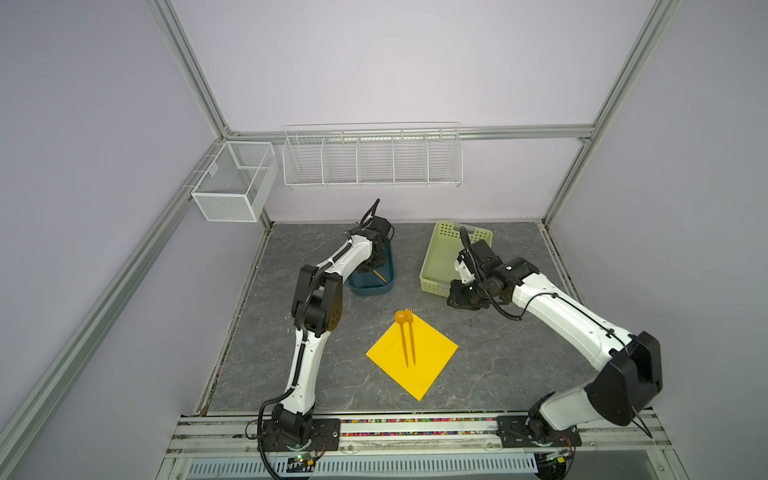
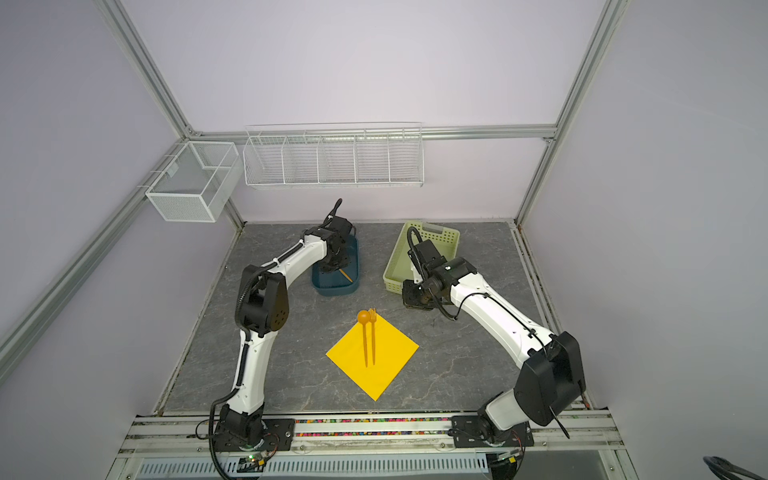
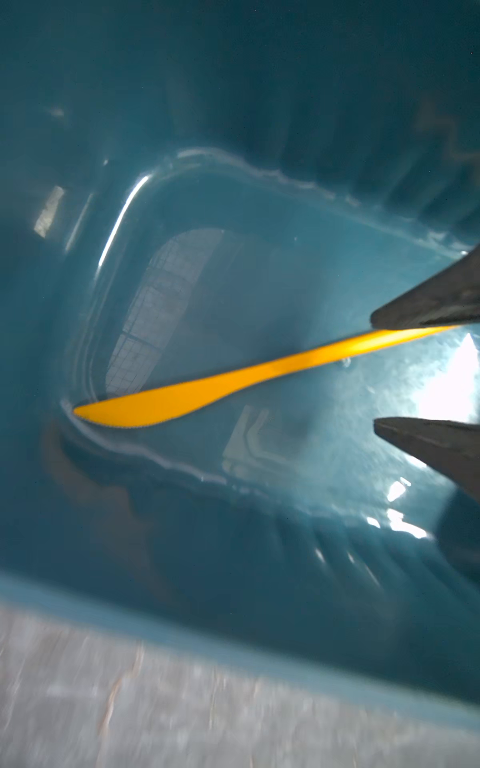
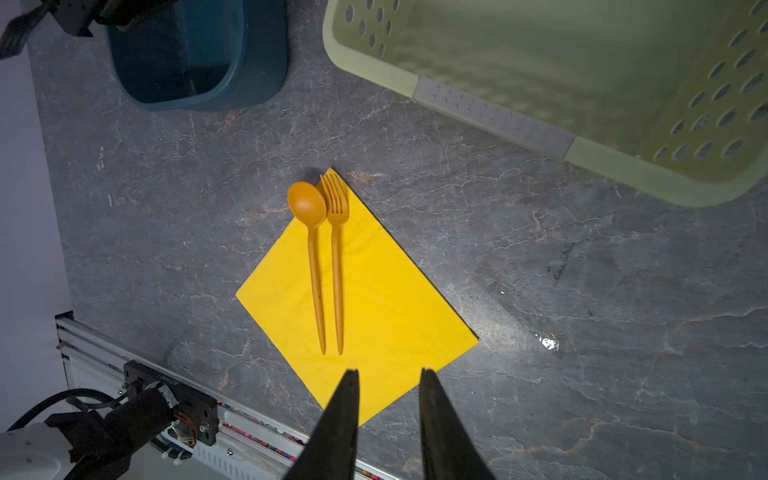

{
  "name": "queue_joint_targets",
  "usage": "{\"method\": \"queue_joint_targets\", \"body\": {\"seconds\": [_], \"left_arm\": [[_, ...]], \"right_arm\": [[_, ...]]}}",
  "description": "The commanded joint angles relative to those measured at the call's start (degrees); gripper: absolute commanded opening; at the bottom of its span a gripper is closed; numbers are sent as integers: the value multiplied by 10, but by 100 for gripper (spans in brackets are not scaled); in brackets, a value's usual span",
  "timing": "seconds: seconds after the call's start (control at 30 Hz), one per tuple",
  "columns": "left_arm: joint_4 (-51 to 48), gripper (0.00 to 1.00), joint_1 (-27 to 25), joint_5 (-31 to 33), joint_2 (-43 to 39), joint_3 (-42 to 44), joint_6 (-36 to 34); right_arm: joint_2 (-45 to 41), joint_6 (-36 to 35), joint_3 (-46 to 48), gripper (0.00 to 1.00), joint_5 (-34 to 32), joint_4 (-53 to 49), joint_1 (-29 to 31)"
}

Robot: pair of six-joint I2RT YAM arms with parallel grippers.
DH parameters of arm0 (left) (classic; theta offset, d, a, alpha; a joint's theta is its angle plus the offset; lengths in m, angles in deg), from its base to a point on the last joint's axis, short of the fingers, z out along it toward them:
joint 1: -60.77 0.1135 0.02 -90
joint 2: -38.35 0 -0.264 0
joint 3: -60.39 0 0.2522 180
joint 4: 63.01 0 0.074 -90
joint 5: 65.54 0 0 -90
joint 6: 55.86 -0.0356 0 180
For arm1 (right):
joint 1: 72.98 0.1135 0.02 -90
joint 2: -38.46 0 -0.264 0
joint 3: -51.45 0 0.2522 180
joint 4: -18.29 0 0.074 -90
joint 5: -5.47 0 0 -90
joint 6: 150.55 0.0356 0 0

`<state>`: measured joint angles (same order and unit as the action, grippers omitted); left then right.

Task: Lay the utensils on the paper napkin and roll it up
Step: 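Lower the left gripper into the teal tray and close on the yellow knife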

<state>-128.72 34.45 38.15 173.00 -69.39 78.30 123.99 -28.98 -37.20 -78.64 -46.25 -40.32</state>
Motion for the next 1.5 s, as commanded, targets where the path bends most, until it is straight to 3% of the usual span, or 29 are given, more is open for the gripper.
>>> {"method": "queue_joint_targets", "body": {"seconds": [0.0, 0.73, 1.07, 1.47], "left_arm": [[-16, 37, -7, -2, 22, -33, 26], [-51, 26, -18, 15, 75, -56, 33], [-48, 9, -17, 16, 77, -47, 20], [4, 1, -21, 20, -5, 23, -52]], "right_arm": [[1, -9, 11, 29, 11, 3, -4], [-19, -7, 29, 28, 2, 0, -12], [-27, -1, 26, 28, 1, -4, -13], [-36, 3, 11, 28, -4, -16, -13]]}}
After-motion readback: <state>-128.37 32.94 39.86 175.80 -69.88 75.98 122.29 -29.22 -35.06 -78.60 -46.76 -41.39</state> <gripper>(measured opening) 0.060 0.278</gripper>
